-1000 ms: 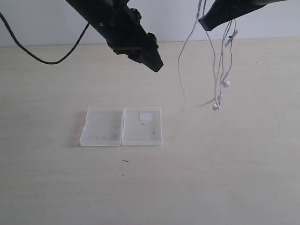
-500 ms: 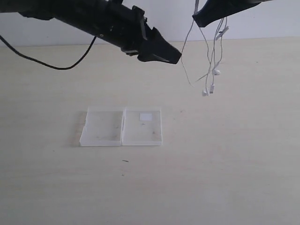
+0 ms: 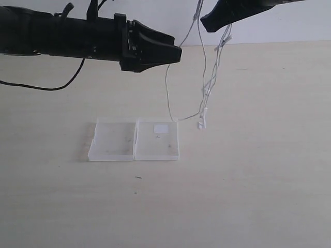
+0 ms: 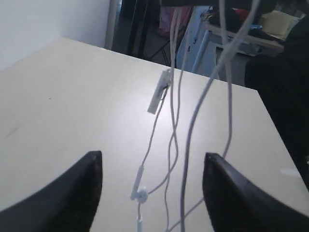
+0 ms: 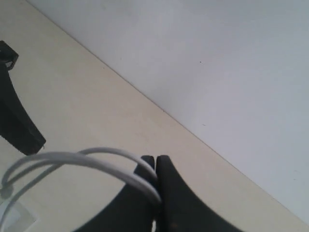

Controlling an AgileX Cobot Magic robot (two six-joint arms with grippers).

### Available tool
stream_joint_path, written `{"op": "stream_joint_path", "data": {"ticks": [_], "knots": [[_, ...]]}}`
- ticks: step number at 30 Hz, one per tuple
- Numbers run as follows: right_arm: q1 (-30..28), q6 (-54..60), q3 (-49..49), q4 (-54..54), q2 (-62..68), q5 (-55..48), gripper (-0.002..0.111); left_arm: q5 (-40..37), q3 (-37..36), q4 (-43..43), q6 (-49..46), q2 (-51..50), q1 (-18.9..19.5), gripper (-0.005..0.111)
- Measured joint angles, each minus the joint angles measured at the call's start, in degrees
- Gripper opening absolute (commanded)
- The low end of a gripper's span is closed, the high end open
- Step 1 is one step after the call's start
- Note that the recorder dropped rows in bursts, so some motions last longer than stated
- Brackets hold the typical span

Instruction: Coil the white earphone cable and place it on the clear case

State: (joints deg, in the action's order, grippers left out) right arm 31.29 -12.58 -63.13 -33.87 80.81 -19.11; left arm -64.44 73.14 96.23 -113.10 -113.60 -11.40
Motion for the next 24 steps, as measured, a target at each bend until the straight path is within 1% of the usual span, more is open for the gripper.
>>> {"op": "stream_joint_path", "data": {"ticks": [4, 9, 12, 17, 24], "knots": [[0.00, 0.00, 0.00, 0.47, 0.00, 0.13, 0.000, -2.35, -0.21, 0.85, -3.58, 0.00, -0.56, 0.059], [0.00, 0.00, 0.00, 0.80, 0.00, 0.13, 0.000, -2.88, -0.21, 2.18, -6.27, 0.00, -2.58, 0.059], [0.00, 0.10, 0.00, 0.96, 0.00, 0.13, 0.000, -1.24, -0.21, 2.63, -6.61, 0.00, -4.21, 0.059], [0.00, 0.10, 0.00, 1.50, 0.00, 0.45, 0.000, 5.41, -0.31, 2.65, -6.75, 0.00, -6.06, 0.059], [0.00, 0.22, 0.00, 2.25, 0.00, 1.15, 0.000, 6.93, -0.31, 2.75, -6.75, 0.00, -6.23, 0.059]]}}
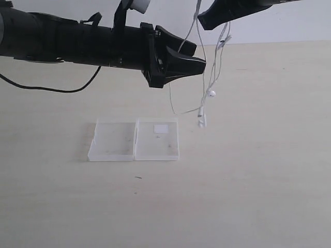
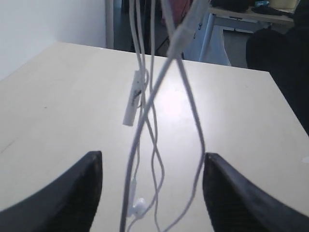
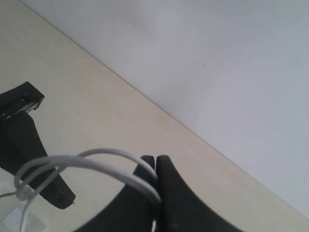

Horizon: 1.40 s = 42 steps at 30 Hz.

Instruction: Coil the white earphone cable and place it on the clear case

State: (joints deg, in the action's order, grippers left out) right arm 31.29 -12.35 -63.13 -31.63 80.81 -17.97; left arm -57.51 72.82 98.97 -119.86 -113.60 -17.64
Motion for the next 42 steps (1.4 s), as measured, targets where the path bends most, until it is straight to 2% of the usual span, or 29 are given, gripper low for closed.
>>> {"op": "stream_joint_path", "data": {"ticks": [10, 23, 29, 33, 36, 40, 42], "knots": [[0.00, 0.00, 0.00, 6.04, 0.00, 2.19, 0.000, 1.30, 0.00, 0.00, -0.11, 0.00, -1.22, 0.059], [0.00, 0.00, 0.00, 10.80, 0.00, 4.12, 0.000, 10.72, 2.57, 0.11, -0.11, 0.00, -5.38, 0.059], [0.00, 0.00, 0.00, 12.90, 0.00, 4.48, 0.000, 12.10, 3.91, 0.11, -0.11, -0.83, -7.34, 0.059], [0.00, 0.00, 0.00, 13.53, -0.12, 4.59, 0.000, 12.46, 5.04, 0.21, -0.11, -2.78, -7.35, 0.059], [0.00, 0.00, 0.00, 13.66, -0.93, 4.46, 0.000, 12.96, 5.54, 0.22, -0.11, -4.18, -7.35, 0.052], [0.00, 0.00, 0.00, 13.66, -1.38, 4.46, 0.000, 12.79, 5.64, 0.22, -0.11, -4.29, -7.35, 0.028], [0.00, 0.00, 0.00, 13.66, -1.38, 4.35, 0.000, 12.39, 5.64, 0.22, -0.11, -4.29, -7.35, 0.026]]}}
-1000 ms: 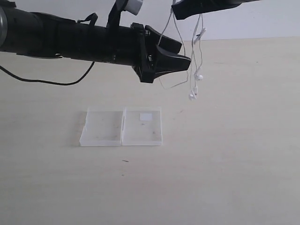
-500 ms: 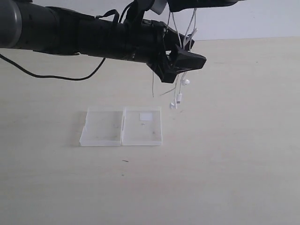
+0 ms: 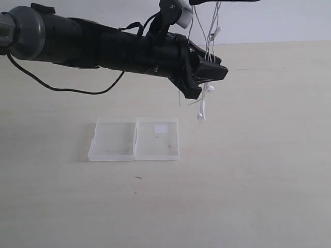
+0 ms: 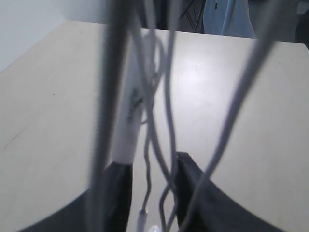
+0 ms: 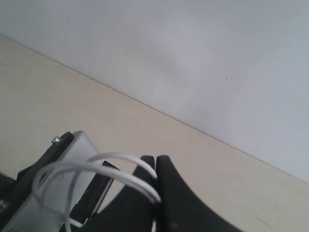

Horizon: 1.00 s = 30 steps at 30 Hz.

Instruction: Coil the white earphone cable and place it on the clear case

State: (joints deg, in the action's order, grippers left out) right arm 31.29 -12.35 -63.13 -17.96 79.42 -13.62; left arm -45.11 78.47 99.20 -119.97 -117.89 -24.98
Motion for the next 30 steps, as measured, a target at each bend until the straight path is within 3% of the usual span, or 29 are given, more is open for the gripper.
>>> {"op": "stream_joint_path", "data": {"ticks": [7, 9, 11, 14, 30], "knots": [[0.00, 0.00, 0.00, 0.00, 0.00, 0.00, 0.000, -0.97, 0.00, 0.00, 0.00, 0.00, 0.00, 0.026], [0.00, 0.11, 0.00, 0.00, 0.00, -0.11, 0.000, -2.13, 0.00, 0.00, 0.00, 0.00, 0.00, 0.031], [0.00, 0.11, 0.00, 0.00, 0.00, -0.23, 0.000, -2.47, 0.00, 0.00, 0.00, 0.00, 0.00, 0.046], [0.00, 0.21, 0.00, 0.00, 0.00, -0.23, 0.000, -2.56, 0.00, 0.00, 0.00, 0.00, 0.00, 0.052], [0.00, 0.21, 0.00, 0.00, 0.00, -0.23, 0.000, -3.06, 2.52, 0.13, 1.52, 0.00, 0.00, 0.049]]}}
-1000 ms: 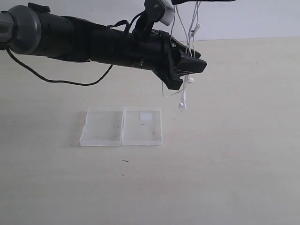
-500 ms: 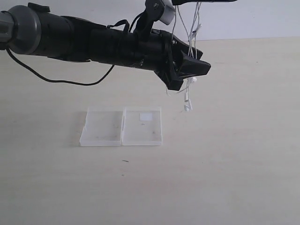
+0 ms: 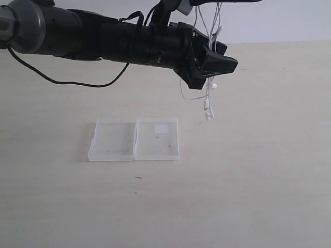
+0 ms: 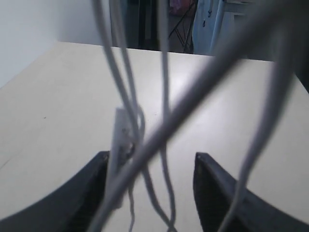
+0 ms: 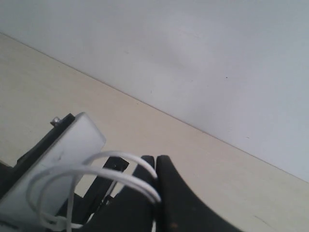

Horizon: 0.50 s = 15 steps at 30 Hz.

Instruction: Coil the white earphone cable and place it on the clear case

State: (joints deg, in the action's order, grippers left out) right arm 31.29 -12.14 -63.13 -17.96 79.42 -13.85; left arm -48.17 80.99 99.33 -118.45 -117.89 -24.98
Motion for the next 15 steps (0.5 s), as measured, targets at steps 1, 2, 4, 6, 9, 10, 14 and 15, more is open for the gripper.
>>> {"op": "stream_joint_path", "data": {"ticks": [1, 2, 4, 6, 9, 10, 14, 15], "knots": [[0.00, 0.00, 0.00, 0.00, 0.00, 0.00, 0.000, -0.09, 0.00, 0.00, 0.00, 0.00, 0.00, 0.047], [0.00, 0.00, 0.00, 0.00, 0.00, 0.00, 0.000, -0.09, 0.00, 0.00, 0.00, 0.00, 0.00, 0.043], [0.00, 0.00, 0.00, 0.00, 0.00, 0.00, 0.000, -0.09, 0.00, 0.00, 0.00, 0.00, 0.00, 0.034], [0.00, 0.00, 0.00, 0.00, 0.00, 0.00, 0.000, -0.09, 0.00, 0.00, 0.00, 0.00, 0.00, 0.025], [0.00, 0.00, 0.00, 0.00, 0.00, 0.00, 0.000, -0.09, 0.00, 0.00, 0.10, 0.00, 0.00, 0.021], [0.00, 0.00, 0.00, 0.00, 0.00, 0.00, 0.000, -0.09, 0.00, 0.00, 0.10, 0.00, 0.00, 0.021], [0.00, 0.00, 0.00, -0.15, 0.00, 0.00, 0.000, -0.09, 0.00, 0.00, 0.10, 0.00, 0.00, 0.021], [0.00, 0.00, 0.00, -0.15, 0.00, 0.00, 0.000, -0.09, 0.00, 0.00, 0.10, 0.00, 0.00, 0.021]]}}
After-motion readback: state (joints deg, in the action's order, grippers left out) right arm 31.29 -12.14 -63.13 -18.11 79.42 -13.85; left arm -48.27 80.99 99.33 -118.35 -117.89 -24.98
